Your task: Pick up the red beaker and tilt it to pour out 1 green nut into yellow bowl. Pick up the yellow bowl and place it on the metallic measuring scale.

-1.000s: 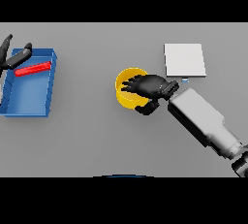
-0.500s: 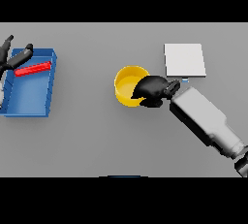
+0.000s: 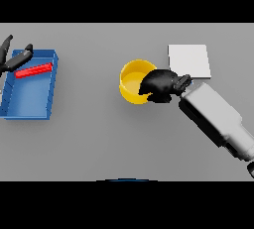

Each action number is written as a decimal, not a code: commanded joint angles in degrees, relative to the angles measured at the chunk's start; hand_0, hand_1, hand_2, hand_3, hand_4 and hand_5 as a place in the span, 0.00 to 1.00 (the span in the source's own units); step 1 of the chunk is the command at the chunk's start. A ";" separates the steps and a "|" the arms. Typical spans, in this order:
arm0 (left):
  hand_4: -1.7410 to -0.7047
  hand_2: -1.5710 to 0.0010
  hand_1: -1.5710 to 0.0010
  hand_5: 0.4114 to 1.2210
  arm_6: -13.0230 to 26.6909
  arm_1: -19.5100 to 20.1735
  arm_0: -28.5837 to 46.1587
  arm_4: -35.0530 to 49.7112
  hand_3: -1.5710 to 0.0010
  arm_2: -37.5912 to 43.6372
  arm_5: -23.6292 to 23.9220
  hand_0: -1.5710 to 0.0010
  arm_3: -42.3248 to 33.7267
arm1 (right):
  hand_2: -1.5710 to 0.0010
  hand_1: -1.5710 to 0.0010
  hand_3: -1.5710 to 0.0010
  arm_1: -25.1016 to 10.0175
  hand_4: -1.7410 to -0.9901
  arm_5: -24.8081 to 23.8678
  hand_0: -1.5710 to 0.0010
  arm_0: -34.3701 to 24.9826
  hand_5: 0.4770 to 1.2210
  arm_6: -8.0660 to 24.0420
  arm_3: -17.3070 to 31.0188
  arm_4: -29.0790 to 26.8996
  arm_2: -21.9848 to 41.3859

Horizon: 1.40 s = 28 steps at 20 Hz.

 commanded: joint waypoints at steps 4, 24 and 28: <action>0.93 1.00 1.00 0.36 0.55 -0.18 -1.19 1.07 1.00 0.60 -0.62 1.00 0.30 | 0.09 0.01 0.23 -2.25 0.00 1.26 0.01 -0.36 1.00 3.01 -3.07 -0.18 -1.45; 0.85 1.00 1.00 0.43 5.71 -0.86 1.05 3.06 1.00 1.34 0.54 1.00 -4.11 | 0.02 0.00 0.26 -8.23 0.00 -10.60 0.00 -5.88 1.00 4.43 13.75 0.57 -10.55; 0.85 1.00 1.00 0.46 6.45 -0.96 0.62 2.75 1.00 1.02 0.52 1.00 -3.98 | 0.06 0.00 0.23 -7.09 0.00 -14.94 0.00 -7.15 1.00 2.35 22.39 0.99 -11.58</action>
